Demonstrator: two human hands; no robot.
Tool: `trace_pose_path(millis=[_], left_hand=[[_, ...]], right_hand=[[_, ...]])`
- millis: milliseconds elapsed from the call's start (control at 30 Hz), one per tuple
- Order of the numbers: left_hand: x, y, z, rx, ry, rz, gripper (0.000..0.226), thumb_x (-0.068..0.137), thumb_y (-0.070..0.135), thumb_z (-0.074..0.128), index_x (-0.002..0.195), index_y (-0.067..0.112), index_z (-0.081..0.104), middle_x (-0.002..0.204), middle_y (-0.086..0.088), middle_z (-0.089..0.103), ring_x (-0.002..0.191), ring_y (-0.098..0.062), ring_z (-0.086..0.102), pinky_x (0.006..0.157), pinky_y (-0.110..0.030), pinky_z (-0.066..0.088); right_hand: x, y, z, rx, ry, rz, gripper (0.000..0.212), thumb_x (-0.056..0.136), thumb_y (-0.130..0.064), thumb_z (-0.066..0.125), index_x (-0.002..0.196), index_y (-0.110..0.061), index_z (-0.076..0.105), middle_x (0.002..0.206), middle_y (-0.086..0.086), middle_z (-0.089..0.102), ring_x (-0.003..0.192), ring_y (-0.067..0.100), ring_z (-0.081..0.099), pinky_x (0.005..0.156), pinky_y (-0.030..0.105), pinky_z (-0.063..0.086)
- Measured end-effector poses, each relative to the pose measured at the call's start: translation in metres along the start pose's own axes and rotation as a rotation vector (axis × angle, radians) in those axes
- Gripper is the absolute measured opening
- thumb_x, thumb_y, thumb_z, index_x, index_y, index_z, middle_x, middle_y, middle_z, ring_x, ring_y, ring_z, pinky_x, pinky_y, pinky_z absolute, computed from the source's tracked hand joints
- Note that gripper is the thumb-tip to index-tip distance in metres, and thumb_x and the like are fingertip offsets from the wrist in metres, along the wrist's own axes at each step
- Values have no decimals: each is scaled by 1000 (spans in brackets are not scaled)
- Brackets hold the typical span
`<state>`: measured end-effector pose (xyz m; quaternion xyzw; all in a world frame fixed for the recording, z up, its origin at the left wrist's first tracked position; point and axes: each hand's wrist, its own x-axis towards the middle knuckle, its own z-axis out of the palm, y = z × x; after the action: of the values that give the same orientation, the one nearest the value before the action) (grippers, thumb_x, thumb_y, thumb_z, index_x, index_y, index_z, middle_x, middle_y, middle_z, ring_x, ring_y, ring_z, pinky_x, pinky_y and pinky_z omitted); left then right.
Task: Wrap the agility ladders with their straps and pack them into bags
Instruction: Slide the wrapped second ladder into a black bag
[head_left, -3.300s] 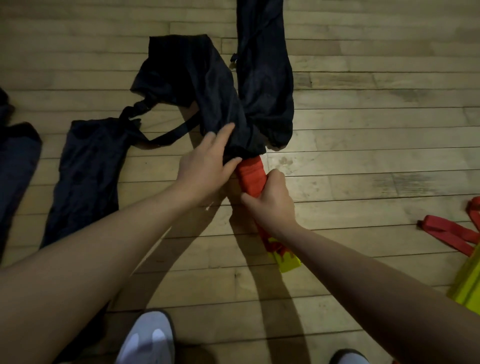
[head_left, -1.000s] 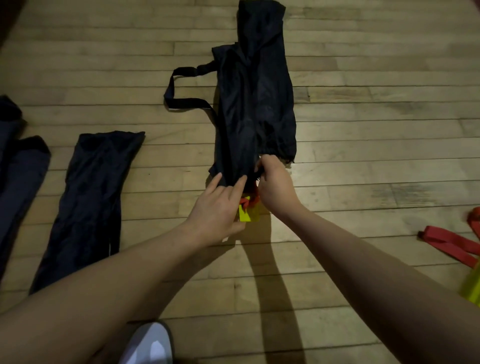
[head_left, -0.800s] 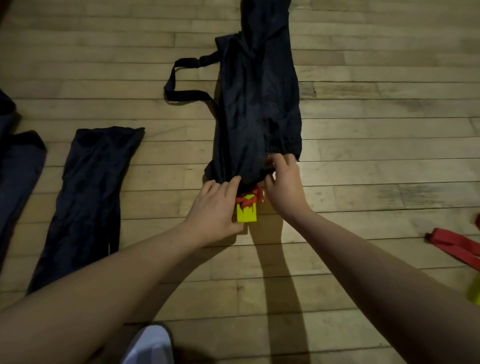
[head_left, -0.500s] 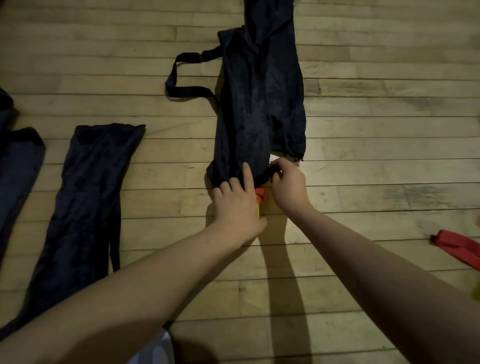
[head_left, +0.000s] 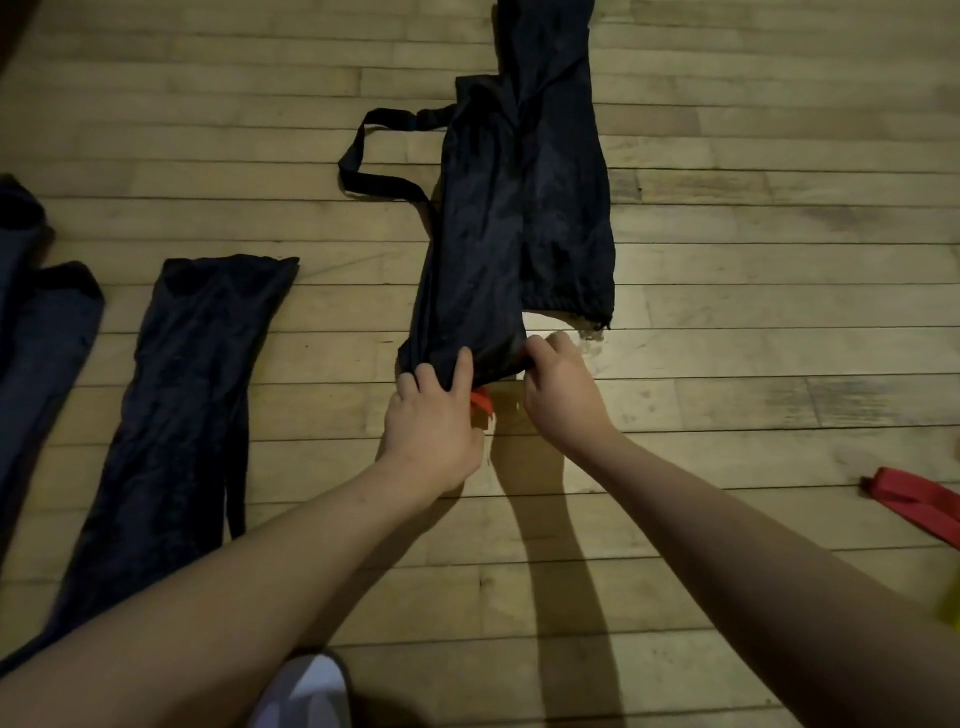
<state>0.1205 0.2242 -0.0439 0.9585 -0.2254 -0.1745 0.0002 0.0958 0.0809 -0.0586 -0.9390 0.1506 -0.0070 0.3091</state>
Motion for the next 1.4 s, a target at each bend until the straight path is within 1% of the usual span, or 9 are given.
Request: trace_pose_path(millis=[133,333,533,667,900,1000,1133,1233,1400], left_hand=[[6,6,5,64,-20,-37,89,90,51,50,151,18,-7,132,-22,35,118,-36,40,96,-40,40],[21,14,3,-30,-12,-146,82,90,27,59,148,20,2,130,-22,36,114,-35,43,91,-38,41],[22,-4,3,-479,166,-154,77,90,29,58,147,23,6,131,-16,32,114,-29,43,87,-43,50],[19,-3,-10,-768,231,-182,72,90,31,57,145,35,10,129,-8,36,105,-26,52,85,-47,52],[10,1,-24,-961,283,-181,67,92,24,56,147,32,19,126,-6,38,96,-21,54,78,-33,50],[7,-2,-25,-997,286,-169,65,93,25,55,147,33,20,126,-6,38,93,-19,55,75,-29,48],[5,-3,-29,-1041,289,-164,64,92,23,56,146,33,22,129,-5,38,99,-20,53,80,-30,46],[7,-1,-29,-1012,280,-164,65,92,23,55,146,31,21,132,-6,35,95,-18,51,81,-32,48],[22,-8,-24,-852,226,-146,64,93,25,54,146,30,18,127,-9,34,96,-23,52,84,-40,52]], right_hand=[[2,-5,6,216,88,159,20,99,-10,41,112,-15,56,111,6,49,84,18,56,69,22,47],[9,-13,3,642,122,397,26,97,1,39,90,-14,60,87,-1,64,69,11,61,65,25,52],[10,-16,5,422,25,145,22,97,-3,41,114,-12,54,105,-4,55,94,8,51,76,7,39],[13,-19,6,184,-42,-48,51,90,1,52,140,-7,41,124,6,48,114,14,45,94,11,31],[25,-28,-3,-163,114,-84,20,86,5,53,100,2,66,102,20,51,92,37,48,82,47,45],[22,-30,-10,-207,66,-70,22,89,1,50,106,-4,62,116,13,55,108,33,47,86,33,33],[11,-40,-21,95,24,-68,24,90,6,43,100,-2,63,88,8,59,80,24,53,61,19,26],[5,-46,-23,109,-23,-98,24,93,3,43,105,-3,62,88,-1,53,78,14,48,59,9,34],[9,-36,-16,2,-57,-65,23,92,3,43,105,-5,61,93,8,58,87,29,55,74,36,42]])
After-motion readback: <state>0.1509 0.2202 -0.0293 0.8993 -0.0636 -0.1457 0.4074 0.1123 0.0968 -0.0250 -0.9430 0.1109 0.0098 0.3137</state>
